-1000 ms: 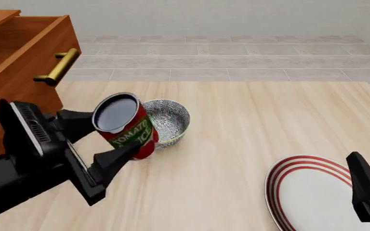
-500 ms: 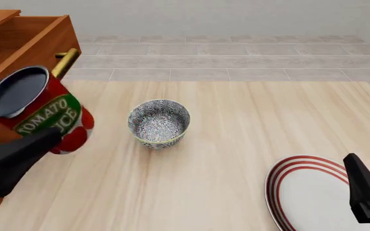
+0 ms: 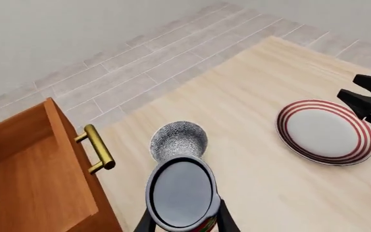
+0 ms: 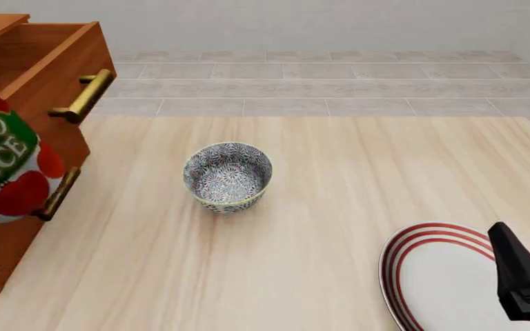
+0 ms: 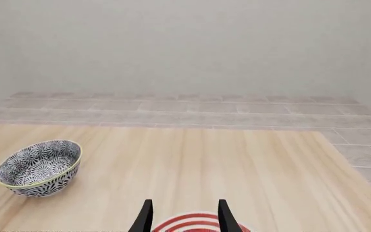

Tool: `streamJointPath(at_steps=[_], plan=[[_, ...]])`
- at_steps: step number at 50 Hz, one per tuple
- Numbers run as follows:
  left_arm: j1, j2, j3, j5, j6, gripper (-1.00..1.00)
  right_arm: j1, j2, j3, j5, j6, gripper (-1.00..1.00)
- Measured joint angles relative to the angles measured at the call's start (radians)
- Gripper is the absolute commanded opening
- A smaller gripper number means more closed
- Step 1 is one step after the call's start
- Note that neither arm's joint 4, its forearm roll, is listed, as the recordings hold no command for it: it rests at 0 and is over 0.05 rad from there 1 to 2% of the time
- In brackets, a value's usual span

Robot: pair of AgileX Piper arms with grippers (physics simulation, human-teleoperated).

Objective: Put the ketchup in the top drawer of the cabinet.

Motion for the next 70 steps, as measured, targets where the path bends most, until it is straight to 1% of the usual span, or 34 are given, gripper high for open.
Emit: streamJointPath(at_steps=[15, 23, 39, 51, 65, 70], plan=[[0.060, 0.041, -0.143, 0.158, 0.019, -1.00, 0.001, 0.001, 0.001, 0.005, -0.003, 1.00], [0.101, 0.050, -0.194, 0.216, 0.057, -1.00, 0.003, -0.006, 0.001, 0.015, -0.004, 1.00], [0.177, 0.094, -0.324, 0.312, 0.076, -1.00, 0.010, -0.014, 0.001, 0.022, -0.005, 1.00], [0.241, 0.149, -0.428, 0.351, 0.092, -1.00, 0.014, -0.013, 0.001, 0.027, -0.006, 1.00], [0.319, 0.219, -0.480, 0.343, 0.116, -1.00, 0.009, -0.015, 0.001, 0.027, -0.005, 1.00], [0.349, 0.239, -0.484, 0.332, 0.125, -1.00, 0.007, -0.016, 0.001, 0.027, -0.005, 1.00]])
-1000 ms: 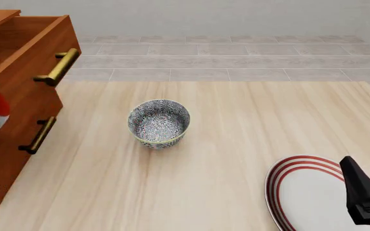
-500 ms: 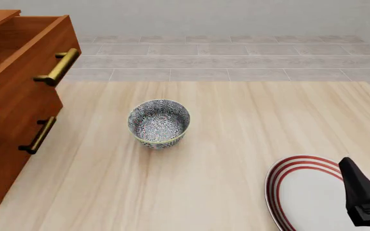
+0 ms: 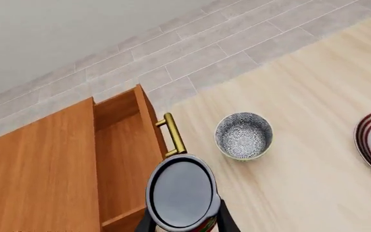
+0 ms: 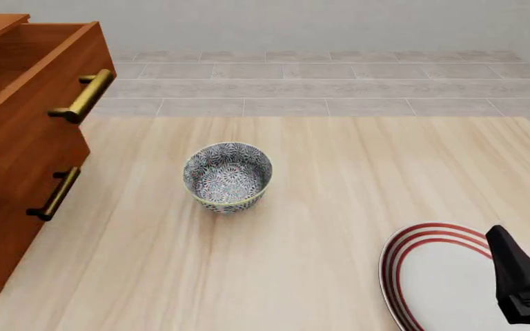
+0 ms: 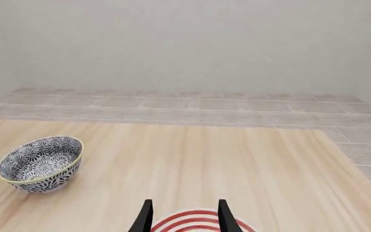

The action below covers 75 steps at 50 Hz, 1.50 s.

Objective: Put the ketchup in the top drawer of the cabinet.

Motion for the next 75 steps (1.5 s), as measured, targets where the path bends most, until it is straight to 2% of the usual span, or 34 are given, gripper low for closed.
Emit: streamJointPath(at_steps=[24, 39, 53, 75], plan=[[0.125, 0.096, -0.053, -0.024, 0.027, -1.00, 0.001, 0.001, 0.000, 0.001, 0.002, 1.00], [0.208, 0.157, -0.027, -0.094, 0.025, -1.00, 0.006, -0.001, -0.005, 0.003, 0.001, 1.00], [0.241, 0.181, 0.059, -0.175, 0.032, -1.00, 0.010, -0.001, -0.003, 0.003, -0.012, 1.00], [0.290, 0.229, 0.069, -0.225, 0.033, -1.00, 0.018, -0.001, -0.002, 0.003, -0.021, 1.00]])
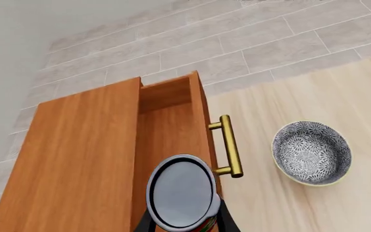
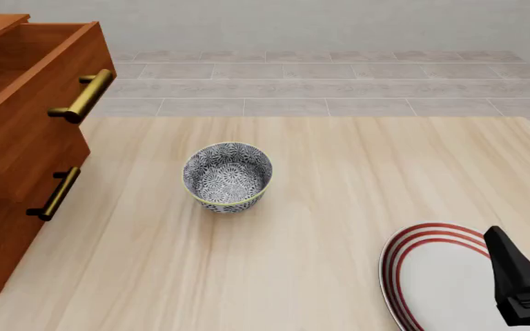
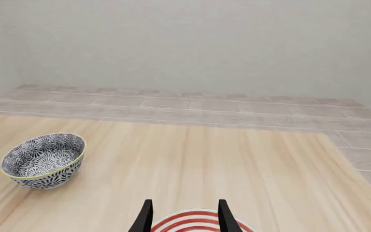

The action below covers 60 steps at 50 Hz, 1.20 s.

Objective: Put the ketchup in the top drawer of the cabinet.

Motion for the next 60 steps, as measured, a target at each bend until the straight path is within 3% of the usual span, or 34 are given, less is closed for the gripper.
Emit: streamJointPath(at_steps=[28, 60], plan=[[0.063, 0.085, -0.014, -0.056, -0.017, -1.00, 0.003, 0.001, 0.001, 0.002, -0.003, 1.00], [0.098, 0.136, 0.063, -0.140, 0.005, -1.00, 0.002, 0.002, 0.002, 0.002, -0.001, 1.00]])
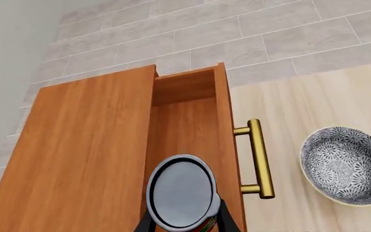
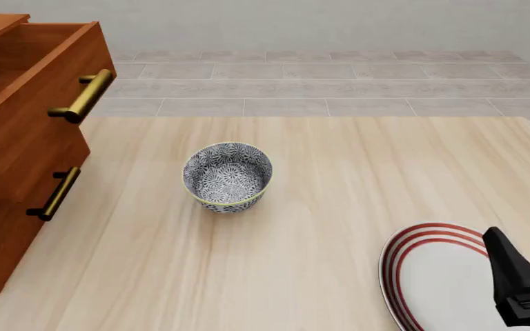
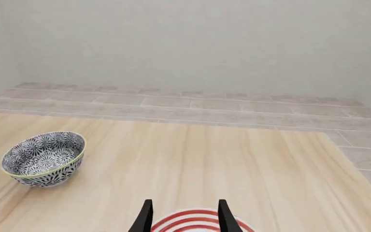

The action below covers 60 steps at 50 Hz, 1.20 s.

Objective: Put the ketchup in the top drawer of the cabinet.

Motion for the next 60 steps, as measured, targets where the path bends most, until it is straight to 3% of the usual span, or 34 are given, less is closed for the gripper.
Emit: streamJointPath(at_steps=[50, 51, 60], plan=[[0.015, 0.051, 0.083, -0.087, -0.030, -1.00, 0.001, 0.004, 0.001, 0.001, -0.005, 1.00], [0.015, 0.050, 0.084, -0.087, -0.029, 1.00, 0.001, 0.004, 0.001, 0.001, -0.005, 1.00], [0.011, 0.039, 0.094, -0.090, -0.006, 1.00, 0.002, 0.004, 0.001, 0.002, -0.004, 1.00]])
